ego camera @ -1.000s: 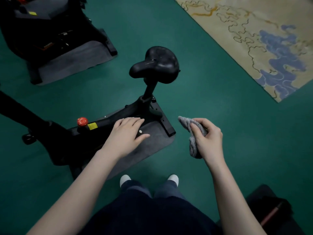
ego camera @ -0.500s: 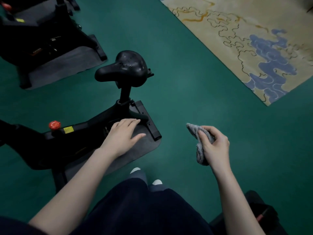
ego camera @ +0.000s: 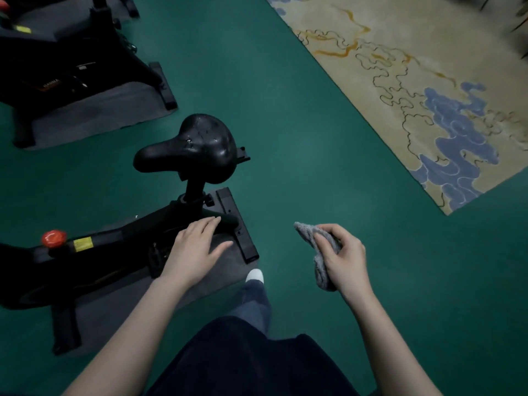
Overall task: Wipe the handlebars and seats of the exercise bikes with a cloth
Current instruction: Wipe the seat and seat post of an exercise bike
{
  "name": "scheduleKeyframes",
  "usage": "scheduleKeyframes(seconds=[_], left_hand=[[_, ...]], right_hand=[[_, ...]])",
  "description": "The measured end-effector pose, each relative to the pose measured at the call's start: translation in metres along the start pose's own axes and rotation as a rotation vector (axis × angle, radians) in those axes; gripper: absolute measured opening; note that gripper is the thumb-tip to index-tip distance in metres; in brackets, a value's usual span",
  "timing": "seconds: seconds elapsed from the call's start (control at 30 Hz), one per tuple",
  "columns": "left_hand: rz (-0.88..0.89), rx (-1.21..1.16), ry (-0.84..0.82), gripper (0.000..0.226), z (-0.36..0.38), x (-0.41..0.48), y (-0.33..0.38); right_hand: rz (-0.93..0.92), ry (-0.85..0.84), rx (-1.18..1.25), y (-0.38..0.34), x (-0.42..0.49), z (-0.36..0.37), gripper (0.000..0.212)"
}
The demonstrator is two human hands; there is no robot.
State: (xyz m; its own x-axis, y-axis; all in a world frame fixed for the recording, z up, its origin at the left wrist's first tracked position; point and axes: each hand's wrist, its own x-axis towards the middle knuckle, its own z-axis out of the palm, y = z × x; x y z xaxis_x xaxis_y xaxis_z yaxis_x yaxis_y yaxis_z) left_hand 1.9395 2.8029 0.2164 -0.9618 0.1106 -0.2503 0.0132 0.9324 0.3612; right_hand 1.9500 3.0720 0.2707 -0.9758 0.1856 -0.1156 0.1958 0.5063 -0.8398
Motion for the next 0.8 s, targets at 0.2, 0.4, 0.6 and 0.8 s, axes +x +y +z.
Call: scheduleKeyframes(seconds=[0.2, 0.4, 0.6, 0.8], left_hand=[[-0.099, -0.041, -0.001, 0.067, -0.01, 0.065, 0.001], [-0.18, -0.04, 0.0, 0.067, -0.021, 0.097, -0.006], [-0.349, -0.101, 0.043, 0.067, -0.021, 0.101, -0.016], [-0.542, -0.139, 0.094, 0.068, -0.019, 0.11, -0.014]], right_hand=[[0.006, -0.075, -0.005, -0.014, 0.079, 0.003, 0.012], [-0.033, -0.18, -0.008, -0.03, 0.137, 0.025, 0.02], [-0.147, -0.357, -0.05, -0.053, 0.193, 0.059, 0.018], [-0.281, -0.552, -0.056, -0.077, 0.246, 0.097, 0.016]])
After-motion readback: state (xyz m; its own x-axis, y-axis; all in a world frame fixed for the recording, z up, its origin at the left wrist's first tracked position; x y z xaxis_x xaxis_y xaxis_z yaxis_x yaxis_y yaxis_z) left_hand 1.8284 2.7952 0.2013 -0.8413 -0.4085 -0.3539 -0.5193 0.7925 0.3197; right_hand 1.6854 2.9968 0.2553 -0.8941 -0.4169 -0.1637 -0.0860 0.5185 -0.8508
